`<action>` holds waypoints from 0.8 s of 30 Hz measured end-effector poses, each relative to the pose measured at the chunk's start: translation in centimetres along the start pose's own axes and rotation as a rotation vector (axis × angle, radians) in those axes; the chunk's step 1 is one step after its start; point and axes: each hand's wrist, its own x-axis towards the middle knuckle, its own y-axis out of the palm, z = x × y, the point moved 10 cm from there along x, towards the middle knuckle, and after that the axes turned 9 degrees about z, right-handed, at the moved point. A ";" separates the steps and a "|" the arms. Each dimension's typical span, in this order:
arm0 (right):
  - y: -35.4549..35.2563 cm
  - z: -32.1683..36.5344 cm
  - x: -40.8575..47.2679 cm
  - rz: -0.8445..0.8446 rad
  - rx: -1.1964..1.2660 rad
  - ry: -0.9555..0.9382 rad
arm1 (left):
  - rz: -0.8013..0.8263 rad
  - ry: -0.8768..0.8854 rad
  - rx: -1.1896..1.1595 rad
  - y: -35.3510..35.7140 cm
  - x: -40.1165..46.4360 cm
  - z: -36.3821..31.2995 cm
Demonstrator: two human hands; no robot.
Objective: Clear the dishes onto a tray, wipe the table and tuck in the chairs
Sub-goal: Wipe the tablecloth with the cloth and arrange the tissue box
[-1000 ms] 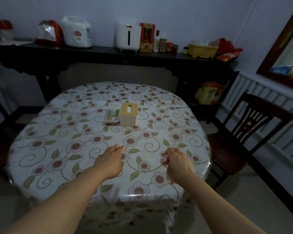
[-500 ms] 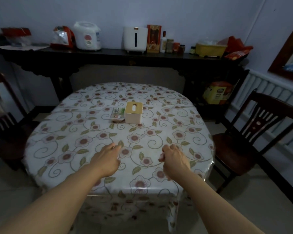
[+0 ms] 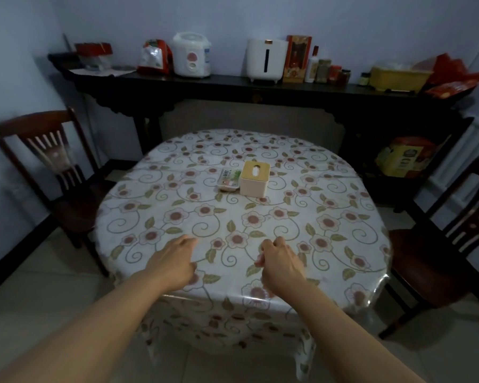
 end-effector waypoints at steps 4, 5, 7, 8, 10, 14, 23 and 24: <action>0.7 2.8 0.7 0.018 0.019 -0.044 | -0.005 -0.027 0.000 -0.5 -0.8 2.4; 0.8 3.7 0.8 0.020 0.027 -0.053 | -0.008 -0.028 0.002 -0.8 -1.0 3.0; 1.1 5.4 1.1 0.025 0.020 -0.069 | -0.011 -0.032 0.007 -1.3 -1.5 4.4; 1.4 6.5 1.2 0.030 0.017 -0.073 | -0.017 -0.030 0.012 -1.6 -1.8 5.3; 1.8 8.2 1.4 0.031 0.013 -0.071 | -0.023 -0.017 0.016 -2.2 -2.1 6.8; 2.7 12.8 1.6 0.008 0.018 -0.090 | -0.017 -0.030 -0.008 -3.7 -3.1 11.2; 5.4 19.4 0.4 -0.021 0.027 -0.060 | -0.013 -0.030 -0.014 -4.8 -5.5 19.8; 5.8 19.8 0.0 -0.024 0.028 -0.049 | -0.007 -0.027 -0.012 -4.7 -5.8 20.4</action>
